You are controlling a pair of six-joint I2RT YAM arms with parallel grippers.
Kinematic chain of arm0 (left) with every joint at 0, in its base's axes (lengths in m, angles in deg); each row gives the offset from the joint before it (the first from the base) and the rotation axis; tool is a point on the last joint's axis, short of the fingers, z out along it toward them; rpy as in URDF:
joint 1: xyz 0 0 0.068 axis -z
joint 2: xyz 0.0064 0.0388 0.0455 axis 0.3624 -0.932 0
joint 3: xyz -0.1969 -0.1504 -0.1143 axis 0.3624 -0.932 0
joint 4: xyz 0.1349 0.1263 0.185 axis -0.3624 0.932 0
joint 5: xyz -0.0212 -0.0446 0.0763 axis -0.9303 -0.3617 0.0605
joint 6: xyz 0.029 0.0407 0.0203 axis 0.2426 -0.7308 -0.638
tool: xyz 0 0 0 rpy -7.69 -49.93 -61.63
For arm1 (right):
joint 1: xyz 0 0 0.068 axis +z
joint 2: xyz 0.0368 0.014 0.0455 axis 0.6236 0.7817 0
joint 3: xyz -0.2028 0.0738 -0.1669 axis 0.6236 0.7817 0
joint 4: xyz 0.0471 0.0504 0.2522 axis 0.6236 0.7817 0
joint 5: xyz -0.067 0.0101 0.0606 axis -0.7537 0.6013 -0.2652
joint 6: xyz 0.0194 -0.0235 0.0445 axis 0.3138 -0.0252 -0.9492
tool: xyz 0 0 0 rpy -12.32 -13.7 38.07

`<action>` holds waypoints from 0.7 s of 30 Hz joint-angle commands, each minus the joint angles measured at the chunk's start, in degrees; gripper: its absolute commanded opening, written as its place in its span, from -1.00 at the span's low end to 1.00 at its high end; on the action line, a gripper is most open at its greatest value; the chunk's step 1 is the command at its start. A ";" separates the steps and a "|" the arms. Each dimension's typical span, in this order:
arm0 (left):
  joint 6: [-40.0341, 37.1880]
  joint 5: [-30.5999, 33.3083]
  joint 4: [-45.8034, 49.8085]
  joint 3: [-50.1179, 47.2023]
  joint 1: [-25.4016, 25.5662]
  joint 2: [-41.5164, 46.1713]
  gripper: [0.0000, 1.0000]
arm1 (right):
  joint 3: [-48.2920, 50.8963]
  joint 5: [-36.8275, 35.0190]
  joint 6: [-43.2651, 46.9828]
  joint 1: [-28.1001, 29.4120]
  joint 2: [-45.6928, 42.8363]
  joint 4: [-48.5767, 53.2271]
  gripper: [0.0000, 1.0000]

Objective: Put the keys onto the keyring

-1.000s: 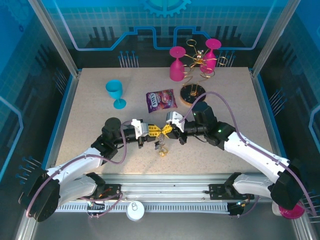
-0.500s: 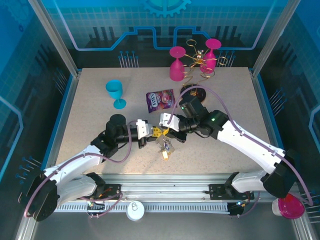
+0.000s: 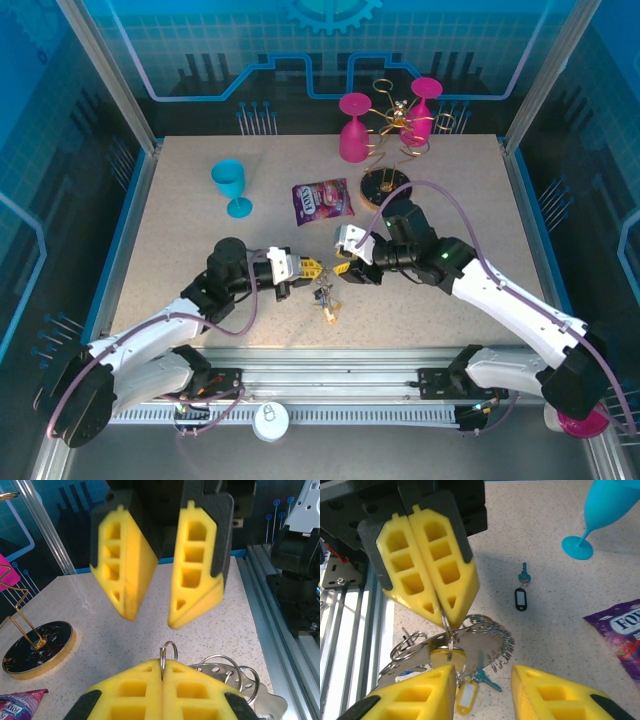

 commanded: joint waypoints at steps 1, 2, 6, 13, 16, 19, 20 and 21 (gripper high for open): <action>1.84 -2.53 -8.21 -0.65 0.31 1.04 -1.00 | 2.31 5.22 -4.43 -0.33 -0.89 -6.78 -0.31; 2.05 -2.66 -8.52 -0.69 0.32 0.98 -1.00 | 3.03 5.97 -5.27 -0.32 -1.04 -7.83 -0.31; 2.10 -2.75 -8.78 -0.75 0.33 0.88 -1.00 | 4.80 8.41 -7.35 -0.32 -1.43 -10.28 -0.33; 2.10 -3.10 -8.45 -0.75 0.32 1.50 -1.00 | 4.89 8.13 -8.19 -0.41 -1.81 -10.96 -0.56; 2.02 -3.34 -8.28 -0.79 0.30 1.73 -1.00 | 4.81 7.95 -8.44 -0.48 -1.93 -10.92 -0.75; 2.41 -3.78 -8.95 -0.90 0.34 1.77 -1.00 | 4.81 7.45 -8.54 -0.48 -1.61 -10.14 -0.92; 2.86 -3.96 -9.63 -0.90 0.32 1.80 -1.00 | 4.89 7.14 -8.51 -0.55 -1.34 -9.85 -0.93; 3.46 -4.29 -10.55 -1.03 0.30 1.85 -1.00 | 4.99 7.01 -8.43 -0.61 -1.02 -9.68 -0.94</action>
